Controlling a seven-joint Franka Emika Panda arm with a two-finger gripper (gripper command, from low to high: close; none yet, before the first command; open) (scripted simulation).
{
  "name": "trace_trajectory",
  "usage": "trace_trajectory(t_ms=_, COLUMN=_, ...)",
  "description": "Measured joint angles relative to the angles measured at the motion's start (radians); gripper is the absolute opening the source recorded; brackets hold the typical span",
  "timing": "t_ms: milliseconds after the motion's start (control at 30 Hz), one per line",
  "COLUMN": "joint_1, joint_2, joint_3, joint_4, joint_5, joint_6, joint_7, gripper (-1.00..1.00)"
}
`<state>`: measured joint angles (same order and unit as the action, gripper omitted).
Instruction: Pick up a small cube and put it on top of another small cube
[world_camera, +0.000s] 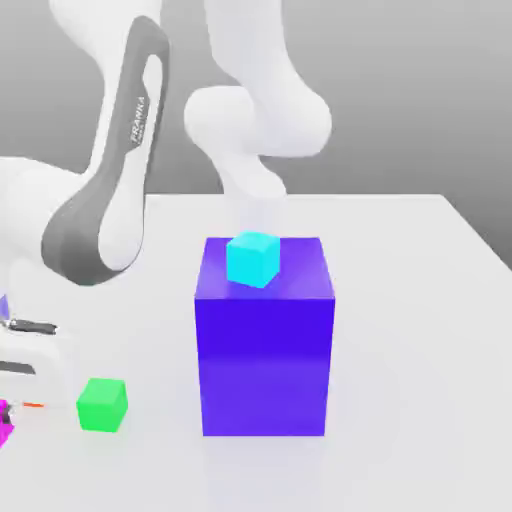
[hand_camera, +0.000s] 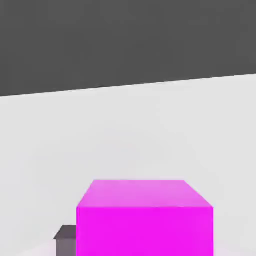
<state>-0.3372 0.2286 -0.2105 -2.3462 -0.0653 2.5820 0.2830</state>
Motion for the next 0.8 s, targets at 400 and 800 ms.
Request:
trace_trajectory(t_ms=400, joint_1=-0.004, joint_2=-0.214, joint_3=0.006, joint_4=-0.355, joint_5=0.074, joint_6=0.135, joint_7=-0.459, gripper=-1.0)
trace_trajectory(t_ms=800, joint_1=-0.024, joint_2=-0.073, joint_3=0.041, joint_4=-0.353, joint_5=0.16, joint_6=0.27, joint_7=-0.526, gripper=1.0)
